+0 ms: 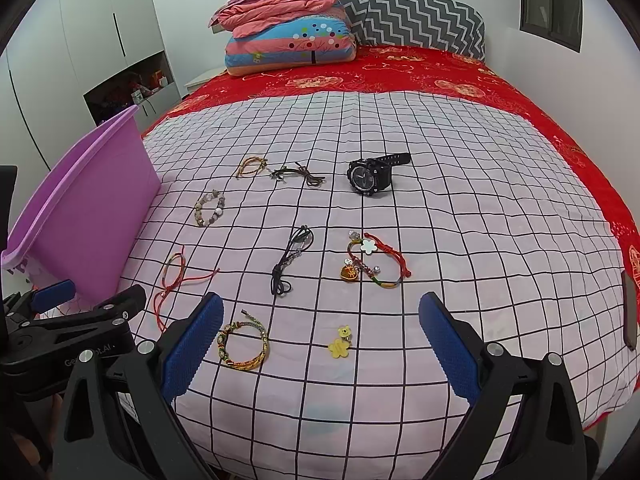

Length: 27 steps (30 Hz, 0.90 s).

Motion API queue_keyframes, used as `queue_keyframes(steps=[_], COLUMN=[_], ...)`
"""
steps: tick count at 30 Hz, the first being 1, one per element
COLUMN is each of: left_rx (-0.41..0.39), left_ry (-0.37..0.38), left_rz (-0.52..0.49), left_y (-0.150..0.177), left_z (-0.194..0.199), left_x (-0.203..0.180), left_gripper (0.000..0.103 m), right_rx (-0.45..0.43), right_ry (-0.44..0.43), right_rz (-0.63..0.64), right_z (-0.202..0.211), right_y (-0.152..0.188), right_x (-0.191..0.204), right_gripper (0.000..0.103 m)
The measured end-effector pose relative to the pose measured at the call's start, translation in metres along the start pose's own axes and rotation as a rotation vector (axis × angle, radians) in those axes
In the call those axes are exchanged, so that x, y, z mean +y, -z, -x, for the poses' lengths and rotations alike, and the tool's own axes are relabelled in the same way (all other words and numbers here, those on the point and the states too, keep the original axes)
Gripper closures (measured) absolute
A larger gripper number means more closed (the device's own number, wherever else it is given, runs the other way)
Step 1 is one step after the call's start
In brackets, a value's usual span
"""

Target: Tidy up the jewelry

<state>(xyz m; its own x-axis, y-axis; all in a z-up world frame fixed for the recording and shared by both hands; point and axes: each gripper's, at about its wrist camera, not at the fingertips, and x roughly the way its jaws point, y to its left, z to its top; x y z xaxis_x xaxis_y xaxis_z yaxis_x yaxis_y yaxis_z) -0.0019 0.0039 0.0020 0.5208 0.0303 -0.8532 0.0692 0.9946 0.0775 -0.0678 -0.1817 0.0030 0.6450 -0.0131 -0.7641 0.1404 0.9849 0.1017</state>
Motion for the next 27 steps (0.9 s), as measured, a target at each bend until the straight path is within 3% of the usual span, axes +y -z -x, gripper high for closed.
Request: queue_keyframes(steps=[27], left_rx=[-0.003], left_ry=[0.032], left_rz=[-0.009], left_y=[-0.0006], left_z=[0.002], left_x=[-0.0033], left_gripper=[0.006], right_rx=[-0.003], right_ry=[-0.001], right_rz=[-0.001], right_z=[0.0044], right_y=[0.0011], right_x=[0.0018], right_gripper=[0.009])
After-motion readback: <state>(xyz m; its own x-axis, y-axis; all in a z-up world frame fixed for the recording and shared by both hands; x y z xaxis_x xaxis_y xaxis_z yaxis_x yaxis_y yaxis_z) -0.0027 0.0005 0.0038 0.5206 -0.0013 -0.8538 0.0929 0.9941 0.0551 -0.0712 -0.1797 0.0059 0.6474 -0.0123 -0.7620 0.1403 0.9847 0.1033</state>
